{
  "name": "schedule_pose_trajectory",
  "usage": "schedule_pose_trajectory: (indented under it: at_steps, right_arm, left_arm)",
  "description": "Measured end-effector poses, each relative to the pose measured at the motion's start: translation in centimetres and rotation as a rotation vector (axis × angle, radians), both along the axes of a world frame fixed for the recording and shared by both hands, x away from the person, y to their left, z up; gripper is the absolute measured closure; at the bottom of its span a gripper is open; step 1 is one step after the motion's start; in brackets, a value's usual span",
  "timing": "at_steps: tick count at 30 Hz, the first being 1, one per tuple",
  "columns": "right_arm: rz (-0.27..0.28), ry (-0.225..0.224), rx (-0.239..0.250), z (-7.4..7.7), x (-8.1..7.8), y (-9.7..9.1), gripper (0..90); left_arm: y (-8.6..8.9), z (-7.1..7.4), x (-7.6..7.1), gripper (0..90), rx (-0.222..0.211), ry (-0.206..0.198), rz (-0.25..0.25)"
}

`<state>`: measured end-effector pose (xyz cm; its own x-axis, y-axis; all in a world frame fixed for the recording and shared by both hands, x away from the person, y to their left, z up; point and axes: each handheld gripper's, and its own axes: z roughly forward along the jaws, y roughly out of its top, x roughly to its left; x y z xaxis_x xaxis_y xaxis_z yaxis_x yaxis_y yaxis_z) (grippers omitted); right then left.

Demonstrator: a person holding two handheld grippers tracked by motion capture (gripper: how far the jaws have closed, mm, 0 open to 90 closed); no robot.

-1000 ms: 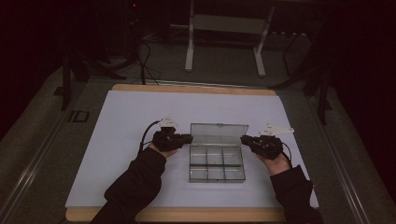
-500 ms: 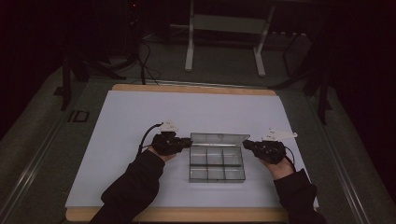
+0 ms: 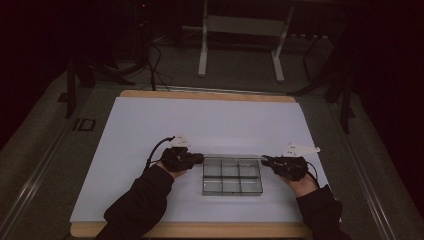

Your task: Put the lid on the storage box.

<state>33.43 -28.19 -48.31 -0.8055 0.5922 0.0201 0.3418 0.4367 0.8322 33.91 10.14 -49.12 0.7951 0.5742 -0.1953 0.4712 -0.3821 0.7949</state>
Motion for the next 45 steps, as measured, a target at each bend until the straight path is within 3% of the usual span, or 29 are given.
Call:
schedule_pose_trajectory:
  at_steps: [17,22,28,34,37,41,43,45]
  right_arm:
    - [0.017,0.056,0.02,-1.7,-0.1,-0.5,83.4]
    - [0.005,0.07,0.014,-2.3,0.1,-0.6,83.4]
    - [-0.006,0.082,-0.01,-2.9,0.4,-0.6,83.3]
    - [-0.016,0.095,0.007,-3.2,0.7,-0.9,79.4]
    - [-0.02,0.093,0.01,-3.2,0.8,-0.9,75.4]
    - [-0.027,0.086,0.006,-3.2,0.7,-0.9,68.1]
    - [-0.039,0.079,0.01,-3.0,0.8,-0.9,56.1]
    - [-0.028,0.086,0.027,-2.8,0.9,-1.1,47.1]
  left_arm:
    - [0.1,-0.9,-0.5,83.1,0.05,0.007,-0.005]
    - [0.1,-1.4,-0.6,73.7,0.071,0.011,0.0]
    - [0.3,-2.2,-0.3,73.9,0.067,0.035,0.003]
    - [0.9,-2.6,-0.1,73.5,0.044,0.052,0.02]
    - [1.2,-2.6,0.1,67.3,0.026,0.06,0.035]
    - [1.5,-2.6,0.2,46.4,0.01,0.071,0.051]
    - [1.7,-2.6,0.4,32.4,0.001,0.085,0.057]
    - [1.7,-2.6,0.4,24.8,-0.001,0.081,0.06]
